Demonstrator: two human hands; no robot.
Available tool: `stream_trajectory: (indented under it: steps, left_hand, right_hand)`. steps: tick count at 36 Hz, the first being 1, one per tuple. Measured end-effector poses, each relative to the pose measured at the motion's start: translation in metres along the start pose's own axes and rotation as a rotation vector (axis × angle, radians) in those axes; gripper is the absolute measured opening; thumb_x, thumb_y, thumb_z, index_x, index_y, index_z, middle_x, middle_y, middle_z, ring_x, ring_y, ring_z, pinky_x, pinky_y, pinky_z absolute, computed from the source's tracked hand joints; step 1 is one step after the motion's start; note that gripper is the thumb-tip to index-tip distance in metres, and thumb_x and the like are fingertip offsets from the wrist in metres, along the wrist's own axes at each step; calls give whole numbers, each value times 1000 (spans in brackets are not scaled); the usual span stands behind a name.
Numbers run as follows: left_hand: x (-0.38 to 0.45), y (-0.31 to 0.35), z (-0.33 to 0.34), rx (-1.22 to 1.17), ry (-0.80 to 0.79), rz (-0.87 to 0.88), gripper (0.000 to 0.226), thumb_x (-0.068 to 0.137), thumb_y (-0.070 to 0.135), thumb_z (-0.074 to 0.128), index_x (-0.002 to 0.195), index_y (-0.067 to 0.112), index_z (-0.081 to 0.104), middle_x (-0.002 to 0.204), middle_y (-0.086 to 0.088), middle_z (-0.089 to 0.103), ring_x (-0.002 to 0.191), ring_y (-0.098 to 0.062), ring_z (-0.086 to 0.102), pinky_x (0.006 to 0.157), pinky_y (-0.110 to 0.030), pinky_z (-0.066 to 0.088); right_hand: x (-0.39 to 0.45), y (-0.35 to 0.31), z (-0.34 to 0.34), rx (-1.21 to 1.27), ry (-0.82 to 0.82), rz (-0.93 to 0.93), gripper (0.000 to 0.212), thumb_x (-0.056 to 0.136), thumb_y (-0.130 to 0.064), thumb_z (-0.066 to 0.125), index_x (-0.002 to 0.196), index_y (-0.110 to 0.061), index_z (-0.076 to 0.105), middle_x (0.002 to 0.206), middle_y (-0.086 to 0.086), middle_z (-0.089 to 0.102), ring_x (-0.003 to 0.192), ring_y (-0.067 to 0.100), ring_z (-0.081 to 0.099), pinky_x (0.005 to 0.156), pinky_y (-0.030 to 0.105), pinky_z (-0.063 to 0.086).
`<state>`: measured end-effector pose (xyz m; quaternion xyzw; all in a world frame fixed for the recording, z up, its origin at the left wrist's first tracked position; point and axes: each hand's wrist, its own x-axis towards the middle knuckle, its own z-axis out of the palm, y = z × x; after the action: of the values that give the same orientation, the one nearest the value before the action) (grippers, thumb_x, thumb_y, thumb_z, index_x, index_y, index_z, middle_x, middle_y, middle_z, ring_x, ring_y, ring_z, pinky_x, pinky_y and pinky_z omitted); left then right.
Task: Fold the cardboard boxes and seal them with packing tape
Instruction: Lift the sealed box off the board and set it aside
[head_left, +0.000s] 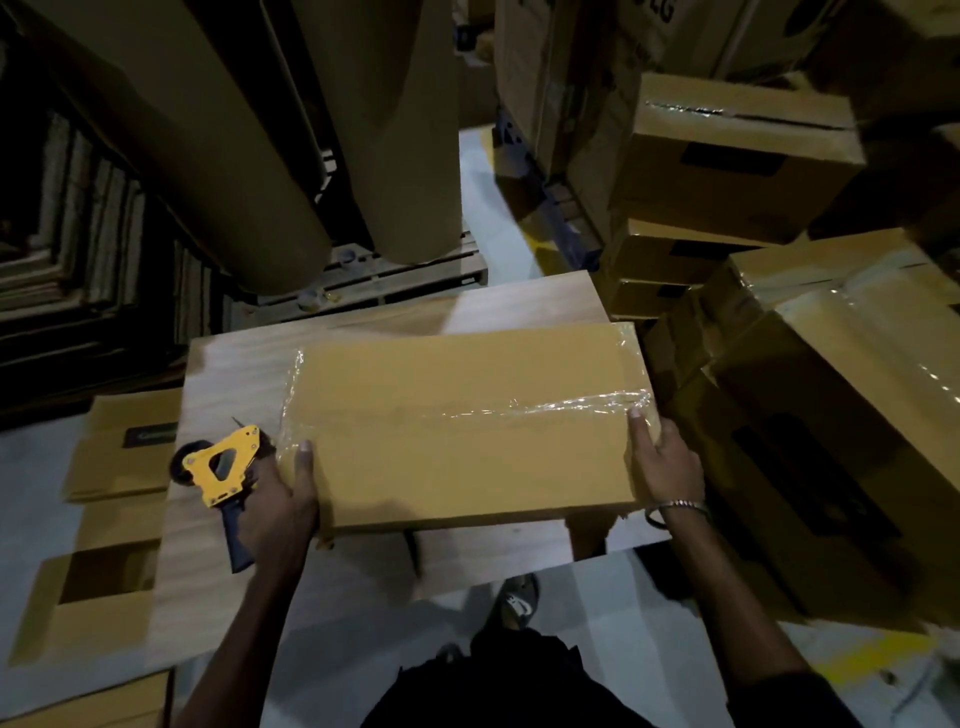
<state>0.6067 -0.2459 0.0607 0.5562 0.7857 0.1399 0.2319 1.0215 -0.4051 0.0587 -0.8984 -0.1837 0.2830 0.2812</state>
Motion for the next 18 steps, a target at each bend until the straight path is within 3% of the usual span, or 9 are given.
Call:
stream_trajectory:
  steps: [2,6,9,12,15,18]
  left_hand:
    - [-3,0,-5,-18,0,16,80,99,79,29,144,16,48,130,-28,64,118,-53,60,99,-60,46]
    - [-11,3,-13,0,17,35,80,100,76,30,142,12,52,136,-28,61,121,-52,59,100,-58,46]
    - [-15,0,-16,-1,-7,121,77,103,72,32,134,6,57,132,-29,61,118,-50,60,98,-56,47]
    - [-20,-4,-11,-1,-24,150,91,95,86,24,126,7,59,126,-30,61,112,-51,61,93,-58,50]
    - [-42,-5,-1,-5,-67,225,79,102,74,33,122,4,60,115,-27,66,106,-48,63,83,-49,46]
    - [-67,4,16,-18,-131,346,80,96,84,27,115,13,59,104,-22,69,95,-44,65,82,-49,49]
  right_hand:
    - [-5,-1,0,4,19,6,94,86,-92,32,144,-21,55,136,13,64,126,39,58,105,55,45]
    - [-17,-9,-6,33,32,43,77,97,-76,43,144,-17,57,140,16,62,129,41,55,105,51,43]
    - [-29,0,-11,89,36,80,78,96,-76,46,147,-17,55,147,15,58,135,40,51,111,52,39]
    - [-52,28,-21,134,87,116,69,96,-73,49,137,-18,63,135,11,65,125,38,57,108,50,44]
    - [-89,75,-40,176,148,167,64,97,-70,50,134,-20,65,128,8,69,116,34,61,102,46,48]
    - [-128,124,-62,238,244,258,63,97,-69,50,134,-21,66,124,8,70,107,31,61,90,38,47]
